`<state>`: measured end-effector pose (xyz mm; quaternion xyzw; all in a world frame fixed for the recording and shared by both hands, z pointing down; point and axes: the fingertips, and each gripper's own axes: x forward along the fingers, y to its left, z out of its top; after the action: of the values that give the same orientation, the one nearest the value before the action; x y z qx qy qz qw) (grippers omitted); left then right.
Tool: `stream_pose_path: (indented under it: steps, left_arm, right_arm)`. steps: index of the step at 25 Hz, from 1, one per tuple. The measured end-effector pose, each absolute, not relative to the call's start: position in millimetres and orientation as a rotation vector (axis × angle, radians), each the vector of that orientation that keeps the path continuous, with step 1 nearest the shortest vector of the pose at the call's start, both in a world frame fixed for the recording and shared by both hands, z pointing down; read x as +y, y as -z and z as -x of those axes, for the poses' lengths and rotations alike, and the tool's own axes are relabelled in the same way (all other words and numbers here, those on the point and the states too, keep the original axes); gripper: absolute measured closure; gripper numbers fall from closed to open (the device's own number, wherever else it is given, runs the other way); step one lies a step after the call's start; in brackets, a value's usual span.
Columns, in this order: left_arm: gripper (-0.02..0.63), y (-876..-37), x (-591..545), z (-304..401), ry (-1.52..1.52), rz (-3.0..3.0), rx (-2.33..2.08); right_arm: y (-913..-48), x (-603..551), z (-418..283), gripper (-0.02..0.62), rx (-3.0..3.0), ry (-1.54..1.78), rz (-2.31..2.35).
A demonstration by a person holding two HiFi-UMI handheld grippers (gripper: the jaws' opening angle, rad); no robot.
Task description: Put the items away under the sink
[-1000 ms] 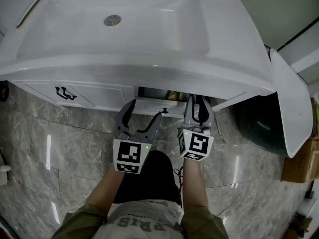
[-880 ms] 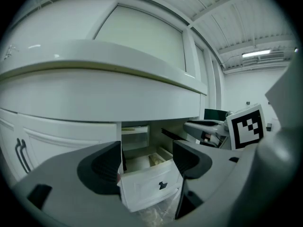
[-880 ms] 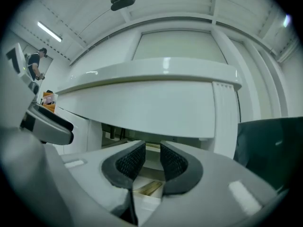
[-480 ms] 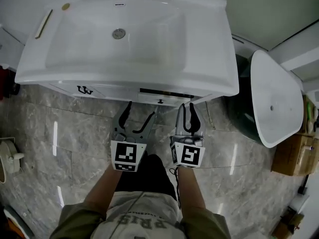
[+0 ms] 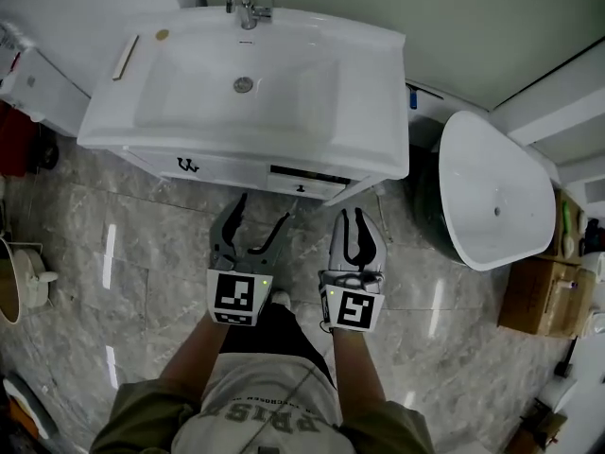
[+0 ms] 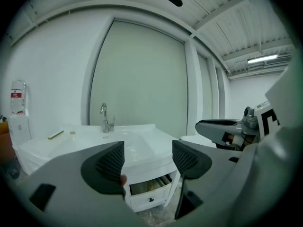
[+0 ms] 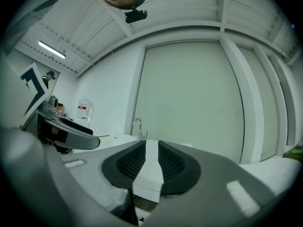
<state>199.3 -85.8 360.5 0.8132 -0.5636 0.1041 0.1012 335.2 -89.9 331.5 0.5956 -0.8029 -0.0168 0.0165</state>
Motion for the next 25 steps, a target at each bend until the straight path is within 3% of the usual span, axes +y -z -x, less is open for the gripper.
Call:
stream_pose_path:
  steps: [5, 8, 10, 16, 25]
  left_arm:
    - [0.317, -321, -52, -200, -0.278, -2.383, -1.701]
    - [0.382, -302, -33, -199, -0.238, -2.372, -1.749]
    - [0.459, -290, -25, -197, -0.208, -2.373, -1.787]
    - [0.575, -265, -7, -194, -0.167, -2.379, -1.886]
    - [0.595, -241, -1, -205, -0.092, -2.443, -1.909]
  right_arm:
    - [-293, -54, -347, 0.522, -2.478, 0.096, -1.810]
    - [-274, -35, -356, 0.557, -2.469, 0.111, -1.816]
    - [-263, -25, -362, 0.558, -2.470, 0.111, -1.829]
    - [-247, 2, -375, 0.594, -2.464, 0.131, -1.847]
    - [-229, 16, -376, 0.595, -2.464, 0.194, -1.860]
